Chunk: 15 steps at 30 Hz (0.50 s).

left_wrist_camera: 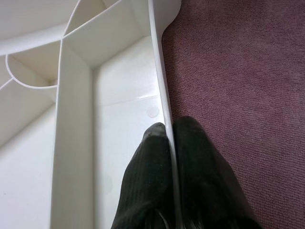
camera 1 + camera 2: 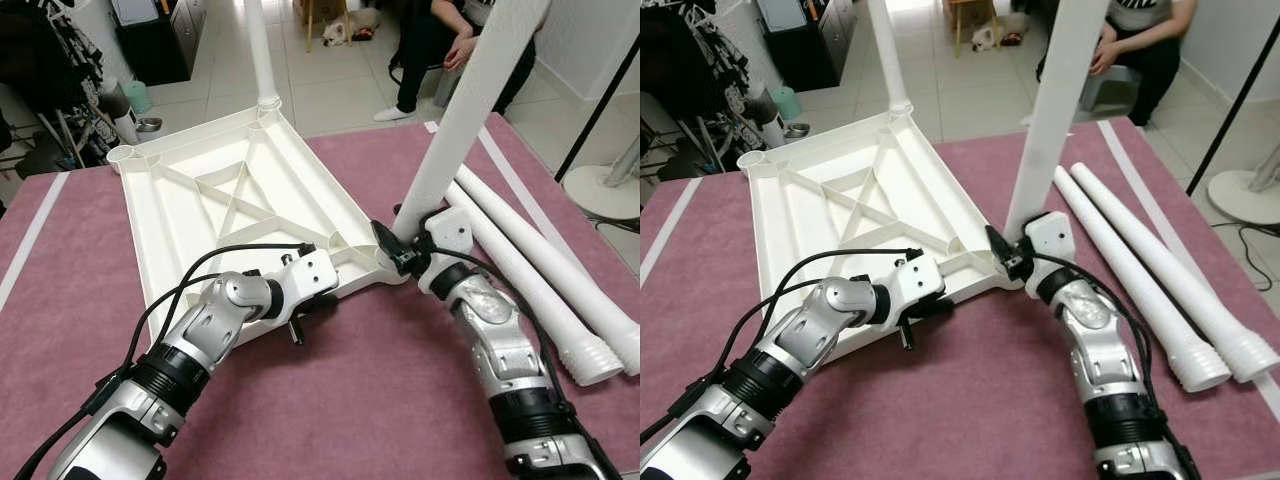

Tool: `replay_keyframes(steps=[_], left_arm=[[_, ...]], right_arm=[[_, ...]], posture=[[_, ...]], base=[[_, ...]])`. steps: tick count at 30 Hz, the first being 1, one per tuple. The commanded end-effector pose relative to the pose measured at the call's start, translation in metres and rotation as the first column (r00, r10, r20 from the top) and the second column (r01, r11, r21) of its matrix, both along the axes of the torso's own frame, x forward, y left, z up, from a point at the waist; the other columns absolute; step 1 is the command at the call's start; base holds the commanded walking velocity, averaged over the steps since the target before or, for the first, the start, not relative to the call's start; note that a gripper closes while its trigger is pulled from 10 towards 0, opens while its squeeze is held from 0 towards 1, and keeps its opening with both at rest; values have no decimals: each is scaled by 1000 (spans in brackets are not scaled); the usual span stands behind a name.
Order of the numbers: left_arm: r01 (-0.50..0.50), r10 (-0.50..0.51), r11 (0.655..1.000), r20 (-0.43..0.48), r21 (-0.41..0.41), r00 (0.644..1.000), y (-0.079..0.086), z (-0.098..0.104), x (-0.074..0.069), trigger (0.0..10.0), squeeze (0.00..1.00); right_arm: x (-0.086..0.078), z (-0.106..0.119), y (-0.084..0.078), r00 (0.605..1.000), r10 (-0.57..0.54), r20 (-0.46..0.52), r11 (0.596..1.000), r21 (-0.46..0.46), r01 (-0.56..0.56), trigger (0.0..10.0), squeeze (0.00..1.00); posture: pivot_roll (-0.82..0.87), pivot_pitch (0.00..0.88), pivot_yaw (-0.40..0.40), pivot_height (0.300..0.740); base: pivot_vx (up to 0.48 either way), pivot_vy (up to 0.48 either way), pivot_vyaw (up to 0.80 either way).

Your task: Building children table

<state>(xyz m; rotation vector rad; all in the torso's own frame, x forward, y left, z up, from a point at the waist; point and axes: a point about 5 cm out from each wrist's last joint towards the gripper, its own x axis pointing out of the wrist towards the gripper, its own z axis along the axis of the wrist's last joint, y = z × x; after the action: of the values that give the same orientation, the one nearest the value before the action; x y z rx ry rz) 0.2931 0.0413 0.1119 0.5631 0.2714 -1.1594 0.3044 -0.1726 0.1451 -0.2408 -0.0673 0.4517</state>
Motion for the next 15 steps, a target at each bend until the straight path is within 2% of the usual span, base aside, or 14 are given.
replay_keyframes(steps=[1,2,4,6,10,15], left_arm=[[-68,65,996,52,58,997,14,0,8,10000,0],[-69,66,996,52,59,996,14,0,8,10000,0],[-69,66,996,52,59,996,14,0,8,10000,0],[-69,66,996,50,59,997,14,0,7,10000,0],[-70,67,996,50,58,997,13,0,7,10000,0],[-77,74,995,49,60,996,15,-1,6,10000,0]], right_arm=[[-7,-40,-14,976,-56,-210,998,-51,47,10000,0],[-5,-40,-14,972,-33,-231,997,-82,15,10000,0],[-5,-40,-14,972,-33,-231,997,-82,15,10000,0],[-2,-39,-14,952,18,-304,993,-102,-51,10000,0],[0,-38,-15,942,40,-332,992,-100,-78,10000,0],[-5,-32,-20,893,153,-423,983,-31,-183,10000,0]], posture=[[-93,0,186,740],[-93,0,186,740],[-93,0,186,740],[-93,0,185,740],[-89,0,182,740],[-89,0,175,740]], base=[[0,0,0],[0,0,0],[0,0,0],[0,0,0],[0,0,0],[0,0,0]])
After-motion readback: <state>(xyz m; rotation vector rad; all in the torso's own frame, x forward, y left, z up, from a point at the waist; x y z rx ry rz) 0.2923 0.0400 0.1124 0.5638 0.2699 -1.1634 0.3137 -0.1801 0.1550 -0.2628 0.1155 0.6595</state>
